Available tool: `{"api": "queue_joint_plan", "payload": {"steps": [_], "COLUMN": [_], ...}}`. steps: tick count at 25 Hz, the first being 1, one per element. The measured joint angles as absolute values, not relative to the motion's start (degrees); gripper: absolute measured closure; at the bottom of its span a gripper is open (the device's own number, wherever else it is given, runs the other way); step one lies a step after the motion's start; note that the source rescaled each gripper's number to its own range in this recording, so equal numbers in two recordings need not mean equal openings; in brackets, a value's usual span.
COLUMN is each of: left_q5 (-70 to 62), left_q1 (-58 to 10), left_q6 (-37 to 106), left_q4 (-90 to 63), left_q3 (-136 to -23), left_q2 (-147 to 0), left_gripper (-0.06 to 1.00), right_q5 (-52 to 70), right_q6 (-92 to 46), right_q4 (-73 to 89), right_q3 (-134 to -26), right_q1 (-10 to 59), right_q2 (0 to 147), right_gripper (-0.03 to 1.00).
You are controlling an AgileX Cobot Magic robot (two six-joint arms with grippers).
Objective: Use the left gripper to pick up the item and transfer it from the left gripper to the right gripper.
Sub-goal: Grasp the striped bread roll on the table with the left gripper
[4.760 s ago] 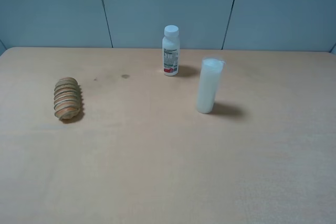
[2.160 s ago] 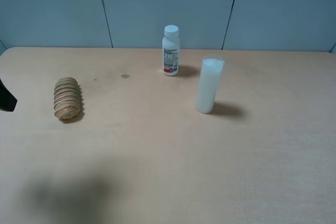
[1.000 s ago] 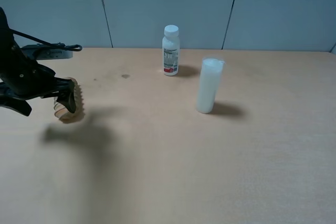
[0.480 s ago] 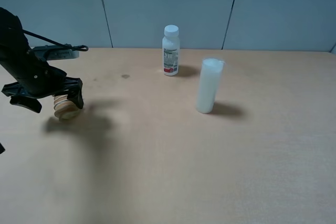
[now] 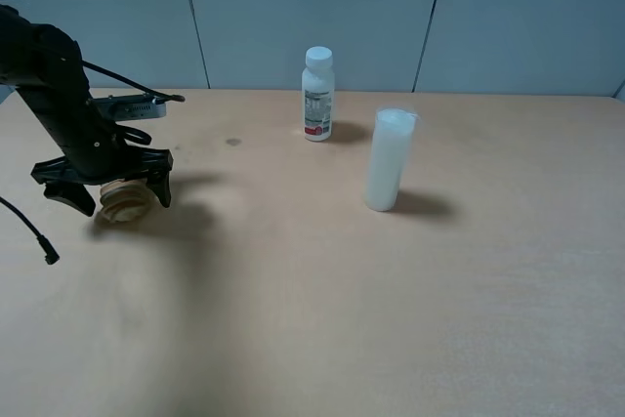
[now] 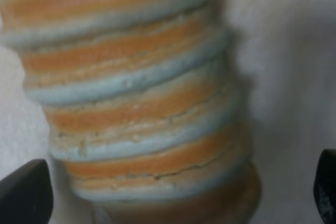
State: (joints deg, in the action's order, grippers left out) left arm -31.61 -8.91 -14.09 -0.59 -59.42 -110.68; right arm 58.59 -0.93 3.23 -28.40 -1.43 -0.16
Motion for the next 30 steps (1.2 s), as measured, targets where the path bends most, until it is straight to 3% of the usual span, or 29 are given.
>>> {"api": "queue_joint_plan", "payload": {"steps": [7,10,15,18,20,30], "left_q5": [-32.46,-31.61,-31.18,-31.18,-31.18,-31.18], "left_q1": [-8.91,-8.91,-8.91,-8.91,-8.91,-8.91], "left_q6": [-15.37,-15.37,-15.37,-15.47,-15.47,-15.53], "left_q4": [0.57,0.72,0.75,0.79,0.79,0.79], "left_q3": [-59.52,-59.52,-59.52,-59.52,-59.52,-59.52], "left_q2": [-111.87,-111.94,-111.94,-111.94,-111.94,-111.94], "left_gripper": [-0.05,0.00,0.24,0.51,0.63,0.75], "right_q5": [58.59,58.59,58.59,58.59,58.59,58.59], "right_q6": [-0.93,-0.93,-0.93,-0.93,-0.93,-0.93], "right_q4": [3.40,3.40,3.40,3.40,3.40,3.40], "right_q3": [-28.40,-28.40,-28.40,-28.40,-28.40,-28.40], "right_q1": [-1.43,-1.43,-1.43,-1.43,-1.43,-1.43], "right_q2": [-0.16,-0.16,-0.16,-0.16,-0.16,-0.16], "right_gripper": [-0.03,-0.03,-0.03,-0.03,-0.03,-0.03]}}
